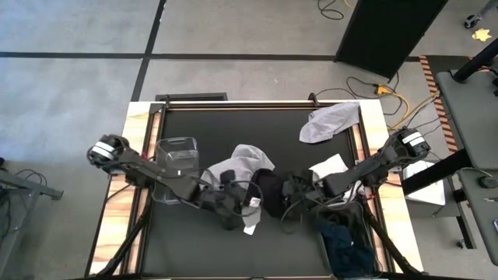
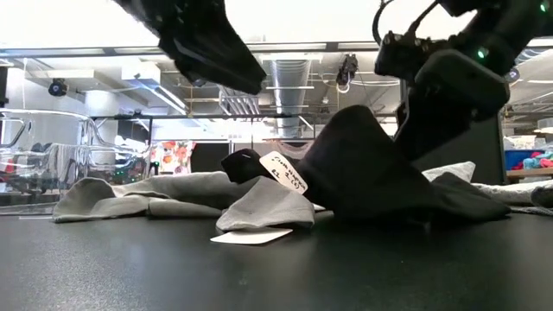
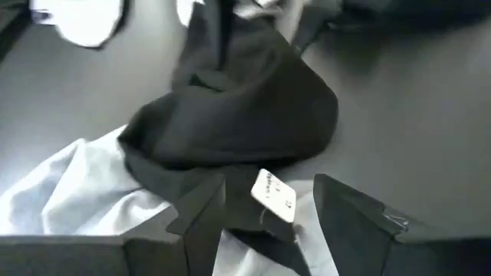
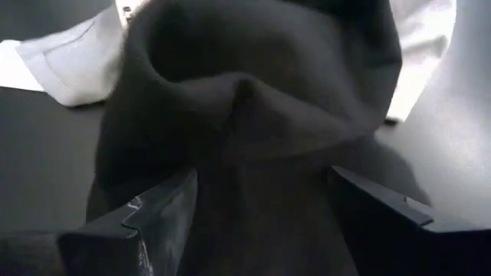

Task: Sort towels by color in basket
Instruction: Put the black towel into the bottom transparent bin

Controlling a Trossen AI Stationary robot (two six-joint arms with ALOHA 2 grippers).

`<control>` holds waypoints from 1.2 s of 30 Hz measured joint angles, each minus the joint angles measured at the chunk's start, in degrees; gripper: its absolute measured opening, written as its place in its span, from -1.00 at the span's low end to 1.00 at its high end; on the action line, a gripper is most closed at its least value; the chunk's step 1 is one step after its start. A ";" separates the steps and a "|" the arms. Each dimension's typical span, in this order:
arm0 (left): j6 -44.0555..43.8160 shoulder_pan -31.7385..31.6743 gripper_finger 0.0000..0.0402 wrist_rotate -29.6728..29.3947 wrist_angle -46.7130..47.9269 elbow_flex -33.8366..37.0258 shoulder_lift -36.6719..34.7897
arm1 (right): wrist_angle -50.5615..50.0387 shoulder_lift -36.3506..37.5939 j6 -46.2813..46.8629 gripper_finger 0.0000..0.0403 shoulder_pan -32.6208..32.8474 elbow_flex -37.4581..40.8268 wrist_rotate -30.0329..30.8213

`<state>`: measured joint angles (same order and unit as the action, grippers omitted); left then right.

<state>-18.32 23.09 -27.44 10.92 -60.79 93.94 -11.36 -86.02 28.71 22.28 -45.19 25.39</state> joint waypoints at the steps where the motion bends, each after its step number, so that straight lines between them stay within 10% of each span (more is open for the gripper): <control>1: -0.51 0.42 -0.08 -0.89 -3.77 2.58 -1.31 | 1.19 0.00 0.62 0.38 0.00 0.96 -0.15; 14: 3.16 1.56 -0.08 6.26 -67.51 28.42 -5.49 | 5.44 -10.24 3.93 0.43 -1.07 4.22 -4.43; 20: 3.60 1.51 -0.08 6.39 -67.87 29.35 -5.93 | 4.76 -12.94 5.57 0.16 -2.13 4.20 -7.83; 29: 4.11 1.58 -0.08 6.43 -56.84 27.56 -9.61 | 2.03 -10.94 1.57 -0.87 -3.19 4.00 -9.34; 36: 3.62 2.70 -0.08 5.65 -36.40 23.17 -16.75 | -13.09 1.18 -2.58 -0.92 -1.80 -3.25 -7.86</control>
<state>-14.71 25.78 -21.78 -25.48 -37.62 77.19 -24.45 -84.84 26.13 20.48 -48.44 17.53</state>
